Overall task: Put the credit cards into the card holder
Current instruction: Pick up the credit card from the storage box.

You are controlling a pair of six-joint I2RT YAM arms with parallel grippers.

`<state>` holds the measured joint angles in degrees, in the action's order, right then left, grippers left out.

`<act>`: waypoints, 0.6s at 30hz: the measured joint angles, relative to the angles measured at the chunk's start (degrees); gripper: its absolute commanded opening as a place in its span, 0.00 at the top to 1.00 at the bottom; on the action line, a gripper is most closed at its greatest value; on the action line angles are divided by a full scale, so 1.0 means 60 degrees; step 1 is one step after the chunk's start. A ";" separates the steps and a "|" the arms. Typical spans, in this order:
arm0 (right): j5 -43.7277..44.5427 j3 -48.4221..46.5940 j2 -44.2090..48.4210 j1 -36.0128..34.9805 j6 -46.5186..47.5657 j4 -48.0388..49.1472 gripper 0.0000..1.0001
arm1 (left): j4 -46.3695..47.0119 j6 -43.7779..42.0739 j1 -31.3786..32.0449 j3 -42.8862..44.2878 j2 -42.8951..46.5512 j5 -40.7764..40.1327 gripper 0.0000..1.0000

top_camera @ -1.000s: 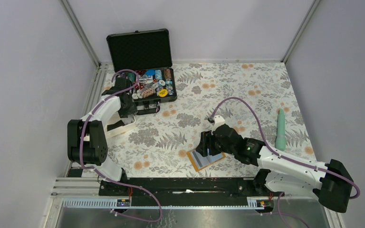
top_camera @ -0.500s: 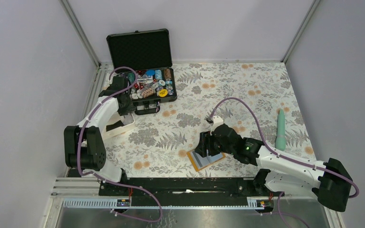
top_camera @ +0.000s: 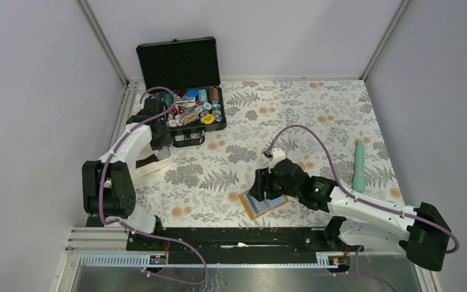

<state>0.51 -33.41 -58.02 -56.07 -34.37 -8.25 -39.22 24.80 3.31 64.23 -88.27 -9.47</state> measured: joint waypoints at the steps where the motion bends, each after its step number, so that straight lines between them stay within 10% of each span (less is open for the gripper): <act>1: -0.0004 0.0004 0.0000 0.0000 0.0000 0.0000 0.36 | -0.0018 -0.0004 0.0000 0.0000 -0.0015 0.0000 0.67; 18: -0.0011 0.0084 0.0000 0.0000 0.0000 0.0007 0.36 | -0.0120 -0.0171 -0.0004 0.0000 -0.0390 -0.0007 0.83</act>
<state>0.45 -32.91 -58.02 -56.07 -34.37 -8.21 -39.94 23.77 3.29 64.23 -90.61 -9.52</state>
